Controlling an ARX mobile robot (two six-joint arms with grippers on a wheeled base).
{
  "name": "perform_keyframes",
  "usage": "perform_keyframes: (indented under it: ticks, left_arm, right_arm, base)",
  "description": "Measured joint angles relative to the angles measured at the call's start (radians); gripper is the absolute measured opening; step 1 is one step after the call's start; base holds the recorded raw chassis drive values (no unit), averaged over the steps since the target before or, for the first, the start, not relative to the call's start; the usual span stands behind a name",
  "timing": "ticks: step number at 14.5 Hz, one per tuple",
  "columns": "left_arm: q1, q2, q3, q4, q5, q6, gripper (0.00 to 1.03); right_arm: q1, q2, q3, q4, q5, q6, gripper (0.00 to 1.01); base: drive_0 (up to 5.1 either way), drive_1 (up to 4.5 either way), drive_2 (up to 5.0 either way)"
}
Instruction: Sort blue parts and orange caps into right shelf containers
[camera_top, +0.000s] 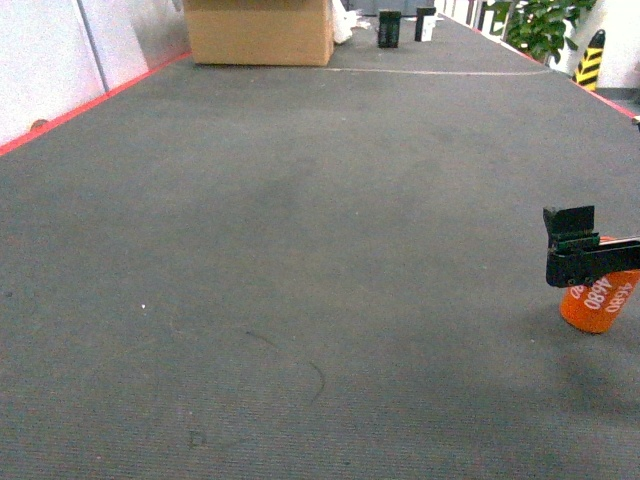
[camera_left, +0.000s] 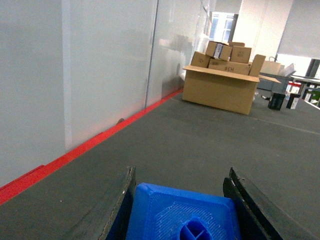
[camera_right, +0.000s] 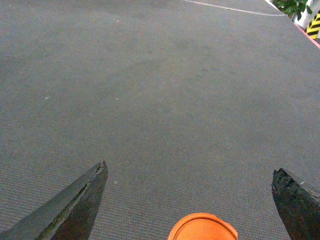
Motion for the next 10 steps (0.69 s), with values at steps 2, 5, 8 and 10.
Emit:
perform_keyframes:
  ticks: [2,5,8,10]
  left_arm:
    - [0.000,0.000,0.000,0.000,0.000,0.000,0.47]
    - [0.000,0.000,0.000,0.000,0.000,0.000,0.47]
    - [0.000,0.000,0.000,0.000,0.000,0.000,0.47]
    - [0.000,0.000,0.000,0.000,0.000,0.000,0.47]
  right_arm:
    - [0.000,0.005,0.003,0.000,0.000,-0.002,0.98]
    - [0.000,0.017,0.008,0.005,0.002,-0.007,0.98]
    - [0.000,0.026,0.011,0.005,0.004,-0.011,0.98]
    - [0.000,0.048,0.013,0.011,0.007,-0.016,0.98]
  base:
    - [0.0,0.00,0.0]
    - [0.0,0.00,0.0]
    - [0.0,0.00,0.0]
    - [0.0,0.00,0.0]
